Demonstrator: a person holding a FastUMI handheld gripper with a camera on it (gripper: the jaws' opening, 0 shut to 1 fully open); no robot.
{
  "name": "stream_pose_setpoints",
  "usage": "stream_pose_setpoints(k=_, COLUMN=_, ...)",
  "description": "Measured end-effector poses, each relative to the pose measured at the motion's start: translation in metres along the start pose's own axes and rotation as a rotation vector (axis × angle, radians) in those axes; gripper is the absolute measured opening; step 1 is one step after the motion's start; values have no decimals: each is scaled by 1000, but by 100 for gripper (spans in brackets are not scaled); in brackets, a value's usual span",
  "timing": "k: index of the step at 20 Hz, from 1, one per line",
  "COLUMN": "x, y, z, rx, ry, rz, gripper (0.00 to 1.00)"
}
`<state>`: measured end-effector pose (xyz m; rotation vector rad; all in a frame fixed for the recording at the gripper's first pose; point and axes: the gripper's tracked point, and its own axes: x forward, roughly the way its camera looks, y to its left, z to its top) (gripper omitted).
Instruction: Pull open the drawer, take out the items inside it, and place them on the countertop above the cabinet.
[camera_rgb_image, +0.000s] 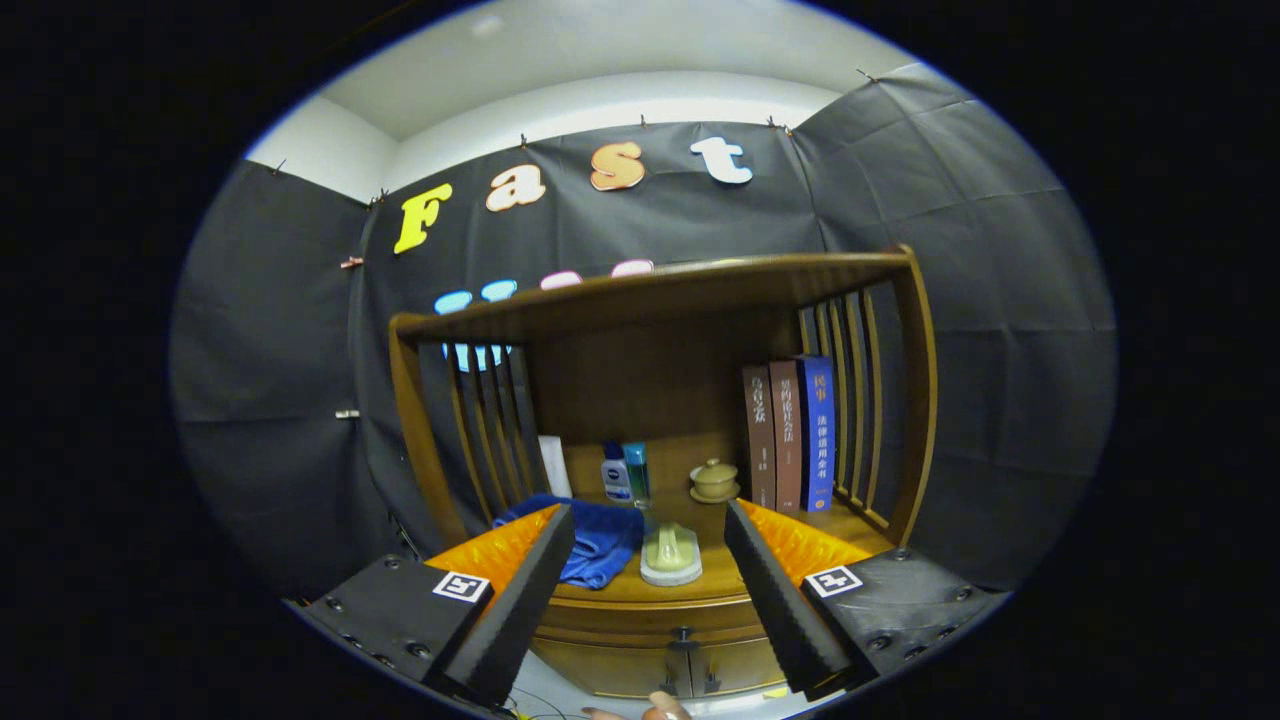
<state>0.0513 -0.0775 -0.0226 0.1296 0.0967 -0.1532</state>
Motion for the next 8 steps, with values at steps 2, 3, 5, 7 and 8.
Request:
stream_pose_setpoints(k=2, x=-13, y=6, z=13, rx=5, ry=2, rz=9, gripper=99)
stream_pose_setpoints(k=3, x=-19, y=8, z=17, rx=2, ry=4, rz=14, gripper=99)
stream_pose_setpoints(k=5, x=-29, y=10, z=21, rx=-19, ry=8, rz=14, gripper=99)
stream_pose_setpoints(k=7, x=-38, y=12, z=22, rx=-44, ry=11, rz=12, gripper=99)
stream_pose_setpoints(k=8, x=-42, y=13, z=22, rx=-50, ry=10, rz=11, gripper=99)
